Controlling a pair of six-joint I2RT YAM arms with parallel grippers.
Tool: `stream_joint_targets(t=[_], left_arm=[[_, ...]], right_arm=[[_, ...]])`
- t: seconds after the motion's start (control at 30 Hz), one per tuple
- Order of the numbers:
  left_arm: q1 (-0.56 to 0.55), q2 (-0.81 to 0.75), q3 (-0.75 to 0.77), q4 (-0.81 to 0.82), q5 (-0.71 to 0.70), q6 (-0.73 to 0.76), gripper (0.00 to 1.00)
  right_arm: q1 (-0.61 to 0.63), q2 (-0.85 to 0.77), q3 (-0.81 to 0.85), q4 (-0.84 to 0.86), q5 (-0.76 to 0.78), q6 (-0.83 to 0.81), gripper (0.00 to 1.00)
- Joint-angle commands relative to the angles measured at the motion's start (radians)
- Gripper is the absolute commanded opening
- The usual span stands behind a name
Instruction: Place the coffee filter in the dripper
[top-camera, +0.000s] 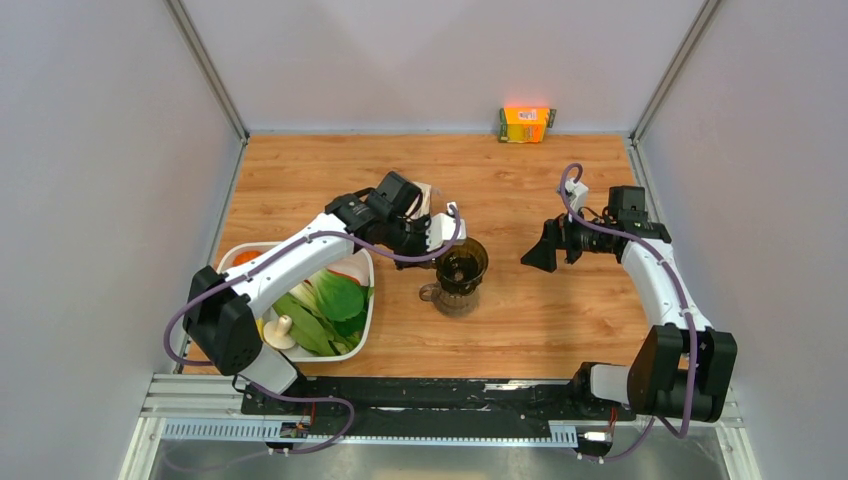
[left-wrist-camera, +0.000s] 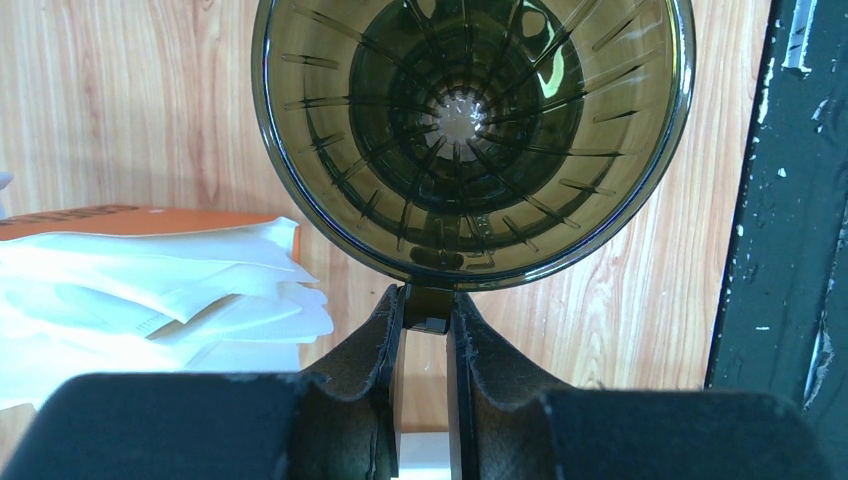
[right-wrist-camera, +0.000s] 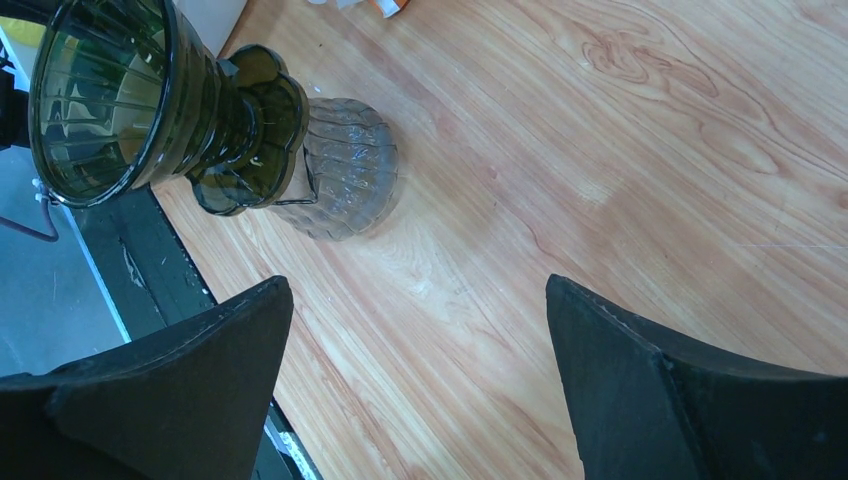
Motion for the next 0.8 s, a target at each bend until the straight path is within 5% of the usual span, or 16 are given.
stream_joint_targets(t=[0.0, 0.47, 0.77], left_arm=[[-0.008, 0.006, -0.010, 0.041, 0.052, -0.007, 0.01], [-0.010, 0.014, -0.048, 0.046, 0.064, -0.006, 0.04], [-0.011, 0.003, -0.027, -0.013, 0.056, 0.020, 0.42]], right_arm=[[0.001, -0.001, 0.012, 0.040, -0.047, 0.014, 1.00], [0.001, 0.002, 0.019, 0.037, -0.050, 0.008, 1.00], [0.001, 0.013, 0.027, 0.033, -0.050, 0.004, 1.00]])
